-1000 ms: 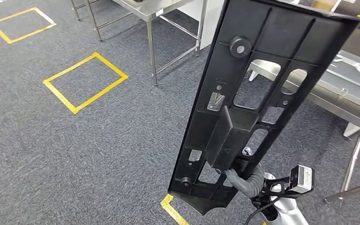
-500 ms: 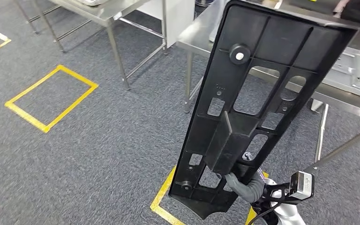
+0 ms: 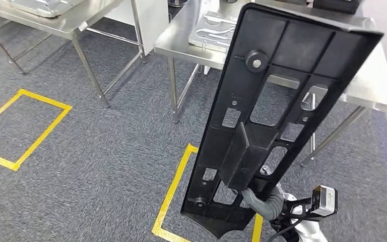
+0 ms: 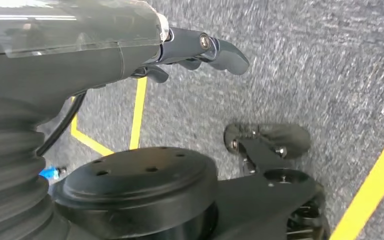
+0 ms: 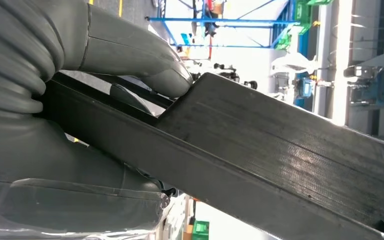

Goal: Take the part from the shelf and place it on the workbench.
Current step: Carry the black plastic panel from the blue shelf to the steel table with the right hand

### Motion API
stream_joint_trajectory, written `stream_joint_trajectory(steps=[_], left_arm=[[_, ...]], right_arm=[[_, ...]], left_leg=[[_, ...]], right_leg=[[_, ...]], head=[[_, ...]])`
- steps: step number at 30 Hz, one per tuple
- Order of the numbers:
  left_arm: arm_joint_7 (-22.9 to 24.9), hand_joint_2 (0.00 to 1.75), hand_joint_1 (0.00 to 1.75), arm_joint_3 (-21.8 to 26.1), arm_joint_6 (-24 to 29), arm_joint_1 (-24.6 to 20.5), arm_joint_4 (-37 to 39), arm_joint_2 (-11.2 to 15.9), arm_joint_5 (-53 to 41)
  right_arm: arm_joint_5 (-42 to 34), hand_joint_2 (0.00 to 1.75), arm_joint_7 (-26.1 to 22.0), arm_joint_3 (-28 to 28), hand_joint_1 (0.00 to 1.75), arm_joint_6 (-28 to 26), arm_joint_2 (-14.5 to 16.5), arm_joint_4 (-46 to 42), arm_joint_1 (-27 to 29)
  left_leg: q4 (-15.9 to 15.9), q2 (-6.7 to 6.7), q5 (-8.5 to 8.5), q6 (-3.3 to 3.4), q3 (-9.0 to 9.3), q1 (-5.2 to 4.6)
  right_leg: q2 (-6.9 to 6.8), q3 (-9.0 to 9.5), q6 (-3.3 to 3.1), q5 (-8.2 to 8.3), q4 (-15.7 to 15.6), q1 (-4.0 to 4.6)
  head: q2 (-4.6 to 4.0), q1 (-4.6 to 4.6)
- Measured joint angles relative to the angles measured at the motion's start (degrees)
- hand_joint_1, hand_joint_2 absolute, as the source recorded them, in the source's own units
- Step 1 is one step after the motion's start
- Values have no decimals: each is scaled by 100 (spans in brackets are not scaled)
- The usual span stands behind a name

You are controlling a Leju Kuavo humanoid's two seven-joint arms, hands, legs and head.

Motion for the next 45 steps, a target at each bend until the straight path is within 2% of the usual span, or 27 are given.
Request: stream_joint_trajectory(steps=[1, 3, 5, 6, 7, 9, 11, 12, 14, 16, 18, 19, 20, 21, 22, 23, 25, 27, 29, 31, 33, 35, 36, 37, 40, 42, 45], left_arm=[[-1, 175, 0, 0, 1, 1, 0, -4, -4], [-2, 175, 0, -1, -4, 19, 0, -4, -23], [5, 175, 0, 0, -8, 39, 0, 2, -42], [10, 175, 0, 0, -8, 41, 0, 5, -48], [15, 175, 0, 0, -8, 39, 0, 8, -50], [21, 175, 0, 0, -8, 32, 0, 8, -53], [23, 175, 0, -1, -8, 28, 0, 8, -53], [24, 175, 0, -1, -8, 26, 0, 7, -53], [25, 175, 0, -1, -7, 14, 0, 7, -54], [25, 175, 0, -1, -6, 2, 0, 8, -60], [27, 175, 0, -1, -5, 11, 0, 11, -70], [26, 175, 0, 1, -6, 16, 0, 14, -72], [26, 175, 0, 1, -7, 17, 0, 19, -73], [26, 175, 0, 2, -8, 12, 0, 23, -74], [26, 175, 0, 2, -9, 6, 0, 26, -77], [27, 175, 0, 2, -10, 5, 0, 28, -81], [27, 175, 0, 2, -11, 20, 0, 32, -86], [24, 175, 0, 2, -12, 33, 0, 36, -79], [22, 175, 0, 2, -13, 26, 0, 37, -68], [23, 175, 0, 2, -17, -7, 0, 34, -60], [25, 175, 0, 2, -23, -34, 0, 32, -53], [26, 175, 0, 2, -24, -38, 0, 32, -49], [27, 175, 0, 2, -22, -40, 0, 31, -48], [28, 175, 0, 2, -18, -45, 0, 30, -47], [28, 175, 0, 2, -10, -75, 0, 20, -43], [26, 175, 0, 2, -9, -87, 0, 15, -40], [32, 175, 0, 2, -5, -88, 0, 14, -41]], right_arm=[[-1, 175, -3, 0, 175, -4, 4, 7, -23], [-2, 175, -5, 0, 175, -17, 17, 24, -64], [1, 175, -4, 0, 175, -26, 32, 44, -70], [2, 175, -4, 0, 175, -30, 37, 52, -67], [4, 175, -3, 0, 175, -30, 37, 58, -67], [5, 175, -3, 0, 175, -30, 37, 60, -77], [5, 175, -3, 0, 175, -30, 37, 58, -91], [5, 175, -3, 0, 175, -30, 37, 57, -94], [5, 175, -3, 0, 175, -30, 37, 55, -87], [1, 175, -3, 0, 175, -31, 37, 49, -92], [-4, 175, -2, 0, 175, -37, 34, 45, -105], [-4, 175, -2, 0, 175, -40, 32, 45, -103], [-3, 175, 1, 0, 175, -44, 31, 46, -98], [-3, 175, 4, 0, 175, -45, 30, 46, -94], [-2, 175, 8, 0, 175, -46, 30, 46, -93], [-2, 175, 12, 0, 175, -46, 30, 46, -95], [-1, 175, 15, 1, 175, -38, 29, 52, -110], [-5, 175, 12, 2, 175, -26, 28, 64, -135], [-19, 175, -2, 1, 175, -33, 29, 80, -154], [-27, 175, -8, -4, 175, -71, 30, 103, -210], [-25, 175, 15, -7, 175, -114, 36, 131, -333], [-25, 175, 74, -6, 175, -131, 46, 161, -447], [-26, 175, 111, -5, 175, -133, 51, 173, -486], [-29, 175, 152, -4, 175, -133, 51, 182, -526], [-49, 175, 225, 2, 175, -134, 51, 190, -672], [-75, 175, 252, 5, 175, -148, 52, 197, -767], [-104, 175, 315, 7, 175, -206, 52, 216, -846]], left_leg=[[-33, 73, 18, 34, 13, 10], [-54, 223, 19, 70, 21, 0], [-52, 375, 1, 74, 23, -12], [-51, 448, -11, 69, 30, -13], [-51, 515, -24, 58, 45, -13], [-49, 631, -62, 20, 91, -27], [-45, 729, -103, -39, 130, -51], [-47, 782, -119, -71, 145, -59], [-47, 847, -155, -137, 180, -53], [175, 649, -318, -198, 115, -36], [867, 368, -668, -234, -207, -21], [1269, 312, -823, -245, -413, -19], [1555, 291, -889, -255, -572, -19], [1630, 284, -833, -258, -637, -17], [1474, 271, -663, -255, -594, -12], [1125, 215, -421, -246, -459, -4], [406, -83, -85, -208, -174, 31], [133, -288, -33, -154, -84, 35], [91, -206, -13, -79, -81, 24], [25, -104, 26, 5, -45, 39], [-10, -3, 45, 48, -27, 37], [-8, 92, 40, 57, -32, 28], [-6, 128, 35, 55, -31, 27], [-5, 154, 31, 51, -27, 27], [1, 192, 8, 12, -3, 15], [3, 199, -9, -45, -2, 0], [10, 204, -47, -150, 14, 0]], right_leg=[[-151, -91, 30, -112, 187, 5], [-464, -434, 88, -457, 882, -13], [-553, -738, 133, -637, 1476, -45], [-574, -746, 145, -574, 1489, -57], [-607, -626, 146, -413, 1257, -64], [-830, -180, 103, -52, 424, -38], [-1002, 83, 17, 84, -86, 19], [-997, 94, -21, 67, -133, 45], [-855, 91, -87, 84, -156, 36], [-731, 120, -155, 112, -208, -1], [-610, 135, -195, 119, -225, -16], [-541, 134, -204, 116, -220, -13], [-466, 135, -208, 110, -212, -11], [-391, 138, -207, 103, -200, -10], [-311, 144, -200, 93, -184, -11], [-232, 149, -188, 78, -163, -15], [-77, 122, -144, 50, -104, -19], [54, 53, -70, 55, -66, -38], [142, 14, 13, 77, -74, -68], [-69, -59, 72, -19, 78, -62], [-416, -339, 117, -320, 664, -50], [-543, -692, 150, -586, 1367, -68], [-559, -761, 159, -585, 1504, -78], [-569, -712, 159, -476, 1410, -84], [-605, -112, 101, 27, 272, -64], [-621, 85, 38, 98, -117, -23], [-613, 110, -63, 96, -168, -18]], head=[[0, 0], [0, 1], [0, 1], [0, 1], [0, 1], [0, 1], [0, -1], [0, -1], [0, -1], [0, -1], [0, -1], [0, -2], [0, -2], [0, -2], [0, -2], [0, -2], [0, -1], [0, -1], [0, -2], [0, -1], [0, 1], [0, 0], [0, 0], [0, 0], [0, 1], [0, 1], [0, 0]])
